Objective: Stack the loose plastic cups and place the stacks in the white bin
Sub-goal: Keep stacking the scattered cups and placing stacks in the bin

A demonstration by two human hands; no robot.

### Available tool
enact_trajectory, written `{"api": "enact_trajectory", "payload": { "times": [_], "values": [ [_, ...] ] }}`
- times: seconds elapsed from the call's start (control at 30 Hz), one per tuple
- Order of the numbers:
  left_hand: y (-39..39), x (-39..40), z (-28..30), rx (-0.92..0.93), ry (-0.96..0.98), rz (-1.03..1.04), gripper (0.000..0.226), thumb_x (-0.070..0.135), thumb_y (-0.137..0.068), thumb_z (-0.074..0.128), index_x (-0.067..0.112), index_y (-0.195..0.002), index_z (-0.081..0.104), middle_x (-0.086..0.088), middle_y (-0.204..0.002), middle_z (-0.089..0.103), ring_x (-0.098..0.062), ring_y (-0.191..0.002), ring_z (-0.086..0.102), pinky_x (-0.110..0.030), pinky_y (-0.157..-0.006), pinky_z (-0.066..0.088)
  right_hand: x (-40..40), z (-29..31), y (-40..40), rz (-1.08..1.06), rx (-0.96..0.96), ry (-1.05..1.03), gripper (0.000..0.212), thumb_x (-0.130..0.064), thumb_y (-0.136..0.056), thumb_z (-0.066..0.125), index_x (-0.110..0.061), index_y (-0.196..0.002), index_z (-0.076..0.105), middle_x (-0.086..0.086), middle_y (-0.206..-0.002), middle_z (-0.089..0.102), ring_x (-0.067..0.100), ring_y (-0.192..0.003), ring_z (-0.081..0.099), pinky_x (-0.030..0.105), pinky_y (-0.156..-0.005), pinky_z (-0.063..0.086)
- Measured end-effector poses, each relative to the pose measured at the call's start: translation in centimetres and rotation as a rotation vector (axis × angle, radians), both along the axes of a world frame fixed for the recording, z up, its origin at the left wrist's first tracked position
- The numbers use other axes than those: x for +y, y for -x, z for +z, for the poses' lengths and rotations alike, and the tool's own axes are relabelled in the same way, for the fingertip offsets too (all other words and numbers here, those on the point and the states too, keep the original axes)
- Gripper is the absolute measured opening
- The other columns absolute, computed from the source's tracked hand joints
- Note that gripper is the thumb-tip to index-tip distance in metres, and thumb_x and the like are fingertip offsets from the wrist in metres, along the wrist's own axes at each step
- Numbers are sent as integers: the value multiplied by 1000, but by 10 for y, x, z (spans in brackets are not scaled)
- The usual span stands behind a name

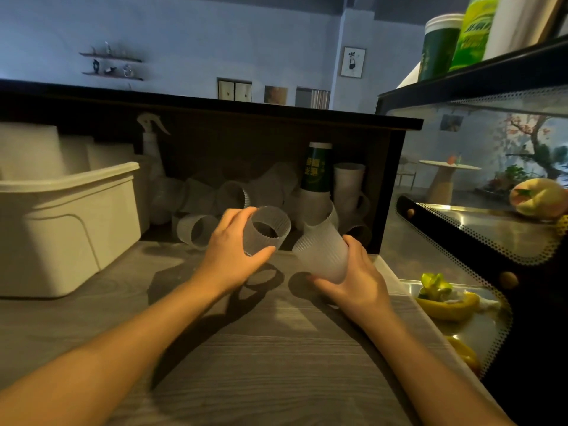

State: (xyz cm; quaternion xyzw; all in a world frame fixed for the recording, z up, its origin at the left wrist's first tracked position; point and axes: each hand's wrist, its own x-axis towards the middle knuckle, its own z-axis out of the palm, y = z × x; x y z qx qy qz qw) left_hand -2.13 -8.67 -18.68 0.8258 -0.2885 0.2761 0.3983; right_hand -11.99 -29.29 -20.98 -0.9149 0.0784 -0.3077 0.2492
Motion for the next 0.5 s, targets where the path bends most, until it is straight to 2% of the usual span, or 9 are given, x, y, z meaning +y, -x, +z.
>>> {"api": "enact_trajectory", "payload": {
  "times": [0.1, 0.23, 0.33, 0.4, 0.5],
  "values": [
    [9, 14, 4, -31, -73, -8, 88, 36, -75, 82, 22, -145, 31, 12, -124, 38, -3, -111, 38, -23, -93, 37, 5, 2, -2, 14, 38, 45, 94, -55, -69, 77, -29, -142, 23, -5, -131, 43, 15, -113, 48, 41, -91, 50],
    [12, 28, 6, -149, -187, -79, 71, 48, -70, 81, 24, -129, 49, 11, -121, 44, 1, -104, 39, -18, -88, 38, 11, 3, -1, 49, 54, 114, 92, -51, -68, 78, -33, -140, 24, -6, -129, 42, 17, -115, 48, 44, -92, 50],
    [14, 32, 9, -166, -259, -135, 76, 64, -71, 71, 26, -133, 52, 12, -118, 44, -1, -105, 36, -10, -83, 28, 15, 6, 3, 61, 70, 223, 92, -48, -70, 78, -31, -142, 23, -4, -130, 42, 16, -117, 45, 39, -97, 46],
    [17, 31, 9, -156, -273, -164, 80, 78, -71, 58, 31, -135, 50, 15, -115, 42, 1, -103, 34, -10, -81, 29, 18, 8, 6, 95, 79, 265, 92, -46, -71, 78, -31, -143, 22, -5, -131, 41, 15, -120, 42, 37, -100, 43],
    [22, 25, 6, -50, -205, -227, 79, 80, -78, 47, 36, -143, 39, 18, -116, 38, 8, -100, 38, -11, -81, 32, 24, 8, 9, 159, 72, 308, 89, -46, -72, 77, -32, -141, 23, -5, -133, 39, 14, -121, 41, 37, -100, 43]
  ]
}}
